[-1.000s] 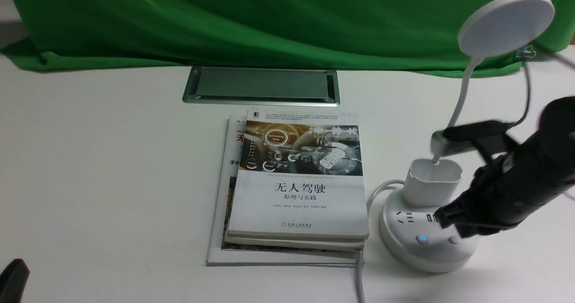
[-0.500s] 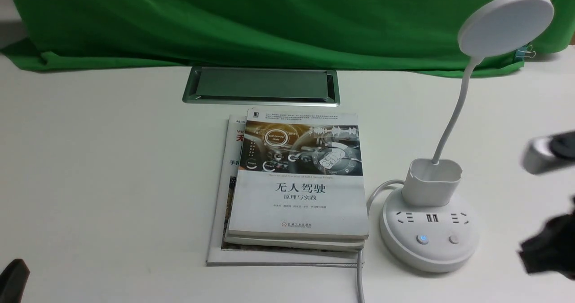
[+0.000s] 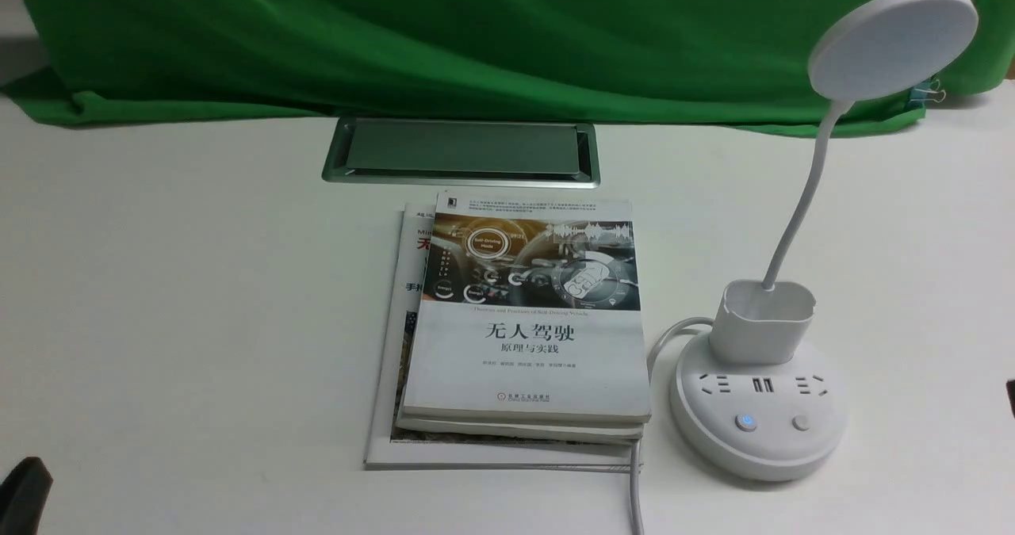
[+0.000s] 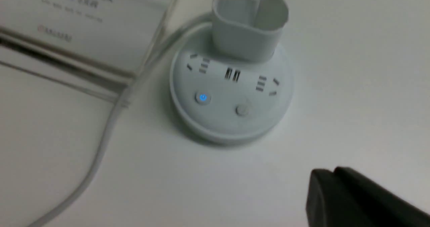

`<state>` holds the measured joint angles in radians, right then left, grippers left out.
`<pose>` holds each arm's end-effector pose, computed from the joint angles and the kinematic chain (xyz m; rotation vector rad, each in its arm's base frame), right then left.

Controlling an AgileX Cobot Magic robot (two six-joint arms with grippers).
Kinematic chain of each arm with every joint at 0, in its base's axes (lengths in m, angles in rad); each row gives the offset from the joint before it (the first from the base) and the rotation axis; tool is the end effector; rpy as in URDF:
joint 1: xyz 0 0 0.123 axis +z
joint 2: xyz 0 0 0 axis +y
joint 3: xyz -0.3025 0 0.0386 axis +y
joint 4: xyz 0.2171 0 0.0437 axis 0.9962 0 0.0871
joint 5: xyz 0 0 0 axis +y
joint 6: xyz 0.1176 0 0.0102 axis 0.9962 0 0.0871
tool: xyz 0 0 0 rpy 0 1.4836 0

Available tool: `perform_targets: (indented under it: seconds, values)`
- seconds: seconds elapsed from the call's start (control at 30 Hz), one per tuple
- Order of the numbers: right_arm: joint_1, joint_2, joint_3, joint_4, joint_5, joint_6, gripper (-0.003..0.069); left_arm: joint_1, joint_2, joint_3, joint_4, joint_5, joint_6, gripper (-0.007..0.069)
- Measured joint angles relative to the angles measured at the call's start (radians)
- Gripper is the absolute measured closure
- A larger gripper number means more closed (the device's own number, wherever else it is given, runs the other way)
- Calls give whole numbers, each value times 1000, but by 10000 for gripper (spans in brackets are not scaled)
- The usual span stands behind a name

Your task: Turn off the desk lamp on the white desktop by hand.

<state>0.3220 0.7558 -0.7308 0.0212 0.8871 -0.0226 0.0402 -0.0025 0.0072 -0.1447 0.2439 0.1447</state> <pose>0.0985 0.0349 0.3101 -0.4036 2.3678 0.1659 0.0313 -0.0029 0.1848 -0.0054 1.7296 0.0026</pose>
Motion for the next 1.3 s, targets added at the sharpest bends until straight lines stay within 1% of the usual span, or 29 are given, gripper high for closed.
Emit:
perform_targets:
  seconds: [0.07, 0.2, 0.37, 0.5, 0.53, 0.57, 0.6, 0.63, 0.83, 0.9, 1.0, 1.17, 1.3]
  values:
    - [-5, -26, 5, 1, -20, 0, 628, 0, 0, 0, 1, 0, 0, 383]
    - [-45, -111, 5, 1, -58, 0, 628, 0, 0, 0, 3, 0, 0, 383]
    - [-119, -244, 33, 2, -107, -26, 628, 0, 0, 0, 4, 0, 0, 383]
    - [-164, -327, 151, -5, -265, -67, 629, 0, 0, 0, 4, 0, 0, 383]
    - [-182, -392, 259, -11, -374, -92, 631, 0, 0, 0, 4, 0, 0, 383]
    - [-188, -419, 304, -21, -430, -104, 631, 0, 0, 0, 4, 0, 0, 383]
    - [-191, -425, 315, -21, -441, -107, 631, 0, 0, 0, 4, 0, 0, 383]
    - [-197, -485, 402, -21, -518, -116, 631, 0, 0, 0, 4, 0, 0, 383]
    - [-201, -630, 639, -37, -672, -121, 631, 0, 0, 0, 4, 0, 0, 383]
    - [-201, -671, 703, -39, -703, -108, 631, 0, 0, 0, 4, 0, 0, 383]
    - [-201, -733, 734, -39, -714, -82, 631, 0, 0, 0, 4, 0, 0, 383]
    - [-201, -753, 740, -43, -647, -74, 631, 0, 0, 0, 4, -1, 0, 383]
    - [-201, -753, 741, -43, -634, -75, 631, 0, 0, 0, 4, -3, 0, 383]
